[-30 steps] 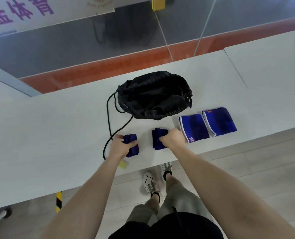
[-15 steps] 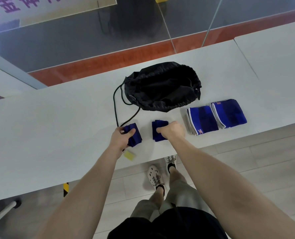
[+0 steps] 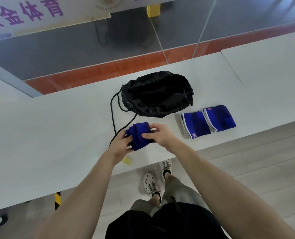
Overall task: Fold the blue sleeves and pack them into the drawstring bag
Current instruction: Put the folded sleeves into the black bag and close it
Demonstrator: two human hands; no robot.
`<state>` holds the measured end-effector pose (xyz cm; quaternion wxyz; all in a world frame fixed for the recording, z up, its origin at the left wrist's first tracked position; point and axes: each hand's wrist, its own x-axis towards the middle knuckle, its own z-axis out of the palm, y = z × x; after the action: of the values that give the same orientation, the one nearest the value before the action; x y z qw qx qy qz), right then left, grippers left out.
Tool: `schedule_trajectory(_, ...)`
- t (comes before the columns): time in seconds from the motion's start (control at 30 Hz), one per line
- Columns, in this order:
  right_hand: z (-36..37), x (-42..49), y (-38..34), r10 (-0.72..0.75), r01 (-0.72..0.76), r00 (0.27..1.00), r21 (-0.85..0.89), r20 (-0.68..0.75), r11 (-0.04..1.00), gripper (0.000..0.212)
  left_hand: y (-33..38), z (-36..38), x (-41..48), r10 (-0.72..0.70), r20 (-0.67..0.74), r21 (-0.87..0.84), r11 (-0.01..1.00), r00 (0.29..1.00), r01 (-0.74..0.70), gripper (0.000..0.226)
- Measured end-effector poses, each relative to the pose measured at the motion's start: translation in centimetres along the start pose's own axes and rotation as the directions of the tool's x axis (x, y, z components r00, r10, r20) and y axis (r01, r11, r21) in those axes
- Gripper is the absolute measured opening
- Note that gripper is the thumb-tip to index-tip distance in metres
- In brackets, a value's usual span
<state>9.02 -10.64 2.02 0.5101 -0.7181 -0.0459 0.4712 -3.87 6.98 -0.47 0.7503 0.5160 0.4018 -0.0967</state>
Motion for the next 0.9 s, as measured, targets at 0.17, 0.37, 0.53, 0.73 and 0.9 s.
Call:
schedule_trajectory(0.17, -1.0, 0.1, -1.5, -0.003, 0.002, 0.999, -0.015, -0.034, 1.000, 0.036, 1.9, 1.2, 0.0, -0.009, 0.098, -0.141, 0.990, 0.995, 0.023, 0.034)
schedule_trajectory(0.37, -2.3, 0.2, -3.3, 0.023, -0.029, 0.997, -0.064, -0.080, 0.998, 0.038, 4.3, 3.4, 0.0, -0.022, 0.121, -0.256, 0.965, 0.992, 0.052, 0.045)
schedule_trajectory(0.53, -3.6, 1.0, -4.4, -0.024, -0.008, 0.990, -0.231, -0.138, 0.973, 0.047, 6.0, 5.5, 1.3, 0.068, 0.089, 0.051, 0.996, 0.994, -0.073, 0.046)
schedule_trajectory(0.73, -9.1, 3.0, -6.2, -0.213, 0.090, 0.901, -0.317, -0.377, 0.944, 0.040, 10.3, 8.6, 4.1, 0.125, -0.077, -0.041, 0.991, 0.989, -0.129, 0.036)
schedule_trajectory(0.9, -16.0, 6.6, -7.2, -0.331, 0.033, 0.756, -0.472, -0.565, 0.881, 0.050, 14.4, 10.1, 6.7, 0.238, -0.222, 0.128, 0.968, 0.946, -0.214, 0.052)
